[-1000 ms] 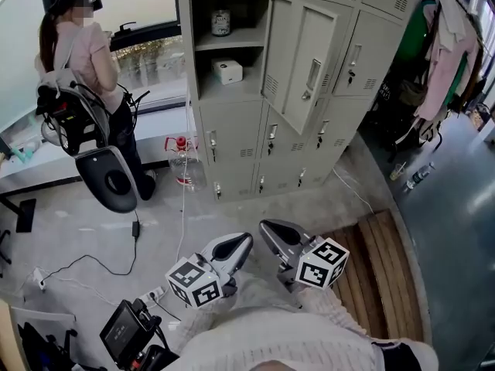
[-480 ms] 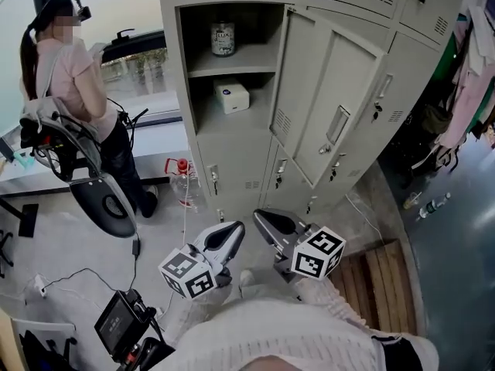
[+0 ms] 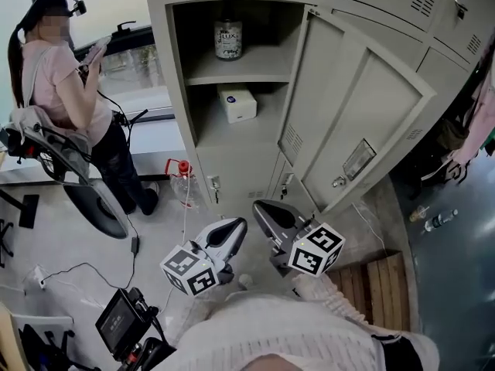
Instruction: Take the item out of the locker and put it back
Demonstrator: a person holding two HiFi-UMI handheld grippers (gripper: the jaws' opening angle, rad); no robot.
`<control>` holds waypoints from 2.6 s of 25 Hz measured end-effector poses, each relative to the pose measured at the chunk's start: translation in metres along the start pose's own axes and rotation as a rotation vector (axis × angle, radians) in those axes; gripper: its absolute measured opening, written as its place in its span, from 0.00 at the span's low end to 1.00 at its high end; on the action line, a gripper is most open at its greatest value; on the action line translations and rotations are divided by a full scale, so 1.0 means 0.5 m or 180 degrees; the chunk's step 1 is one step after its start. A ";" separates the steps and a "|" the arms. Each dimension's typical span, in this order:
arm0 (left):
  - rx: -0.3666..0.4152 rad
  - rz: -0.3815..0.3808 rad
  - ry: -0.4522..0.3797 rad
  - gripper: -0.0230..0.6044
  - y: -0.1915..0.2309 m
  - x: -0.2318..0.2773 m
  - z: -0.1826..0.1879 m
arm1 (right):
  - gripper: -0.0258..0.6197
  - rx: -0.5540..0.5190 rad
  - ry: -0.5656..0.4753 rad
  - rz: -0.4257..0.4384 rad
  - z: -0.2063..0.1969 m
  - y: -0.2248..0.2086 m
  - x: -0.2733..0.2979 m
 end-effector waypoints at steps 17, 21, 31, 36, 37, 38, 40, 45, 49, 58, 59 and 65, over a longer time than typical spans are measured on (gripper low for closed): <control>0.0177 -0.0106 0.0036 0.05 0.161 0.053 0.119 | 0.03 -0.0051 -0.0217 -0.0439 0.057 -0.081 0.162; 0.0268 -0.0072 0.0036 0.05 0.204 0.060 0.145 | 0.16 -0.0162 -0.0154 -0.0372 0.059 -0.097 0.210; 0.0390 0.0014 -0.0045 0.05 0.290 0.082 0.199 | 0.28 -0.0442 -0.0055 -0.0550 0.088 -0.148 0.307; 0.0449 0.0047 -0.0042 0.05 0.320 0.100 0.218 | 0.44 -0.0561 0.0008 -0.0772 0.110 -0.188 0.351; 0.0452 0.0066 -0.0037 0.05 0.326 0.102 0.219 | 0.45 -0.0584 0.0015 -0.0815 0.113 -0.194 0.359; 0.0455 0.0088 -0.0031 0.05 0.331 0.105 0.220 | 0.48 -0.0604 0.0025 -0.0859 0.115 -0.200 0.367; 0.0467 0.0135 -0.0016 0.05 0.342 0.112 0.221 | 0.54 -0.0633 0.0051 -0.0939 0.120 -0.214 0.383; 0.0509 0.0186 -0.0021 0.05 0.353 0.130 0.226 | 0.60 -0.0708 0.0091 -0.1081 0.135 -0.242 0.410; 0.0504 0.0190 -0.0027 0.05 0.359 0.136 0.226 | 0.63 -0.0762 0.0163 -0.1158 0.136 -0.261 0.428; 0.0459 0.0166 -0.0001 0.05 0.369 0.144 0.223 | 0.74 -0.0929 0.0384 -0.1483 0.139 -0.318 0.467; 0.0450 0.0154 0.0002 0.05 0.370 0.145 0.223 | 0.75 -0.0940 0.0406 -0.1526 0.139 -0.325 0.471; 0.0458 0.0099 0.0038 0.05 0.369 0.147 0.223 | 0.78 -0.0958 0.0505 -0.1770 0.142 -0.365 0.489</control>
Point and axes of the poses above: the fingertips, and each gripper's own axes: x forward along the fingers, y to its left, z out of its top, the point moved 2 cm from there along -x, backward along the fingers, and after that the axes turned 7 degrees about -z, right-handed, at the moved point
